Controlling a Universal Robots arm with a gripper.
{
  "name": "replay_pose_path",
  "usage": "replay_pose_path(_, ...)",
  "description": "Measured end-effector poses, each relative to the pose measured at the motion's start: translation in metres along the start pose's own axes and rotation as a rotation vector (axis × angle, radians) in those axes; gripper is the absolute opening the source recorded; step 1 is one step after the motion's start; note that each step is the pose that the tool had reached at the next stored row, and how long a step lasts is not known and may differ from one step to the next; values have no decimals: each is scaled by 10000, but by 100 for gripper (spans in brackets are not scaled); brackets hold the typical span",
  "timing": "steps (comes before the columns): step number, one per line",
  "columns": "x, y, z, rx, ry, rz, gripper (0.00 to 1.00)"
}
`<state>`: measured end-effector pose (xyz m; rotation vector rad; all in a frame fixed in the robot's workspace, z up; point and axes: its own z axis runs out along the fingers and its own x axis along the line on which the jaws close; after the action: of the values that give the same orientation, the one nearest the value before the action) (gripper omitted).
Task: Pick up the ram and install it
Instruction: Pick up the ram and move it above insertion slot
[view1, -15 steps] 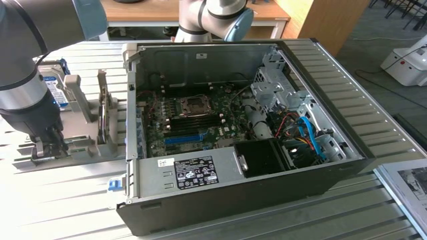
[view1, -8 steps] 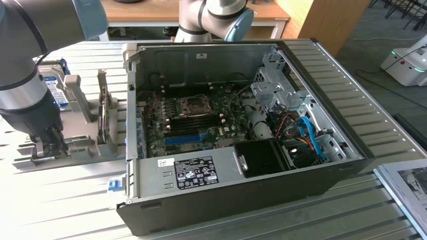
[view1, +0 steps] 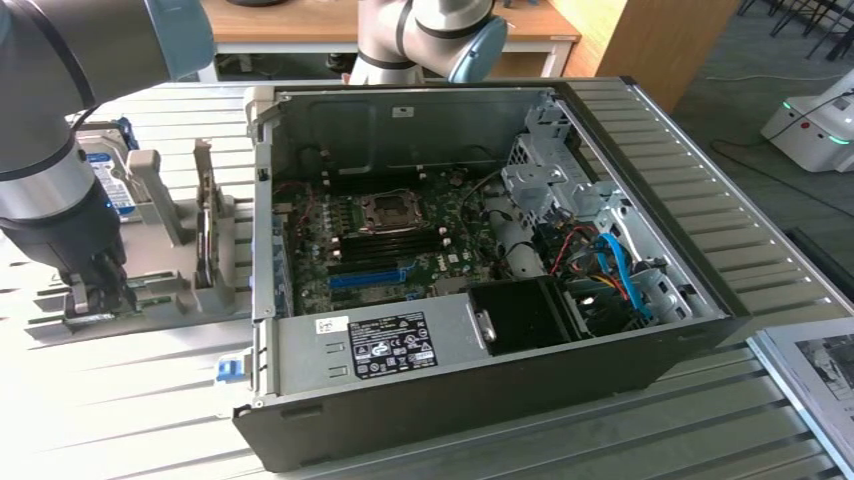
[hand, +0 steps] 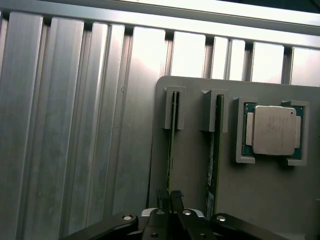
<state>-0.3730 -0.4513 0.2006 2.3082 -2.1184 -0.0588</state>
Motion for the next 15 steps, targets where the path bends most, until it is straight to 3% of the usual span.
replay_pose_path(1, 0, 0, 0, 0, 0, -1, 12)
replay_pose_path(15, -1, 2, -54, -1, 0, 0, 12)
